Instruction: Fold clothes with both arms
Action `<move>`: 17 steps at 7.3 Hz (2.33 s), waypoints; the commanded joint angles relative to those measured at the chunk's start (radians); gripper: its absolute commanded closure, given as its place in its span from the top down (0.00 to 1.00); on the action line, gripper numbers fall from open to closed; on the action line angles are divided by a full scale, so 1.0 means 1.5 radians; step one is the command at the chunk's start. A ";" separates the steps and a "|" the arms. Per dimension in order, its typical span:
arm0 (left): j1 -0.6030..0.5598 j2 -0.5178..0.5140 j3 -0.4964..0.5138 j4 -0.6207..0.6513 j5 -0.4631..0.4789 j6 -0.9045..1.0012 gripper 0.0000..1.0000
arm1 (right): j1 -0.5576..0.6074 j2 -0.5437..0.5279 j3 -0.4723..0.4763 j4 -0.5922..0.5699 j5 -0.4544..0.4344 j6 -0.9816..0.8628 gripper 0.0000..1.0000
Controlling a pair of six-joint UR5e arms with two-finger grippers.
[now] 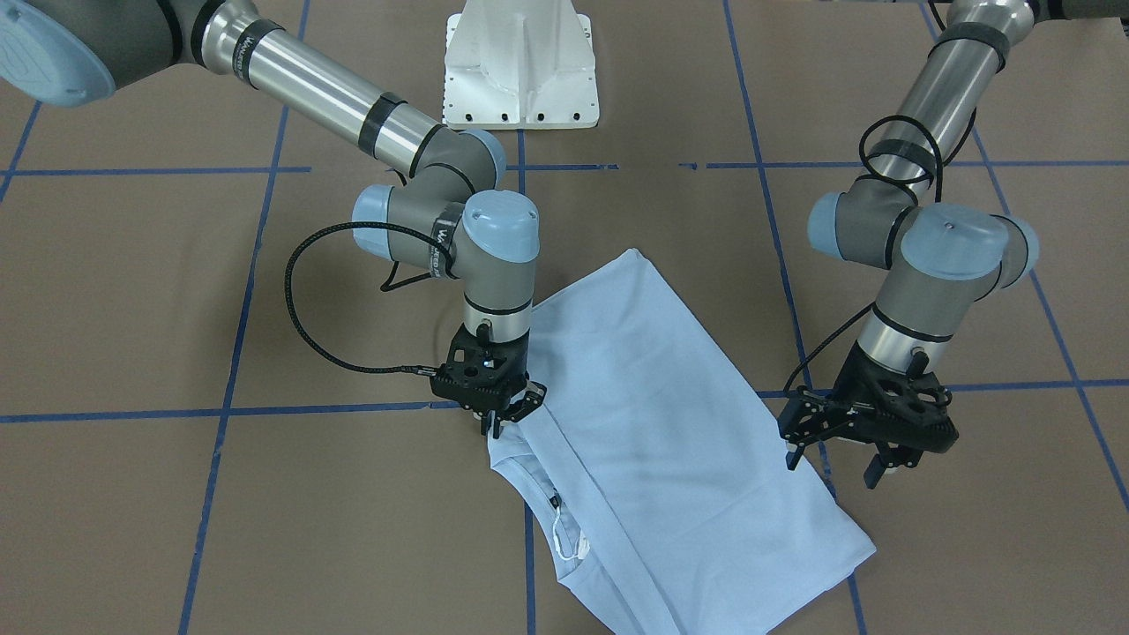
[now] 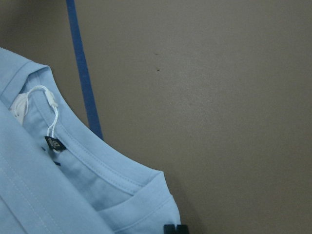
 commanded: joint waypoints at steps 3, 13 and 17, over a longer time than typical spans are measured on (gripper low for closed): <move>0.005 0.000 0.000 0.000 0.000 -0.002 1.00 | -0.082 -0.211 0.346 -0.114 -0.053 0.011 0.00; 0.021 0.000 -0.010 -0.001 -0.001 -0.032 1.00 | -0.212 -0.377 0.589 -0.162 -0.117 -0.055 1.00; 0.025 0.000 -0.009 -0.001 -0.001 -0.032 1.00 | -0.307 -0.381 0.581 -0.170 -0.187 -0.128 0.51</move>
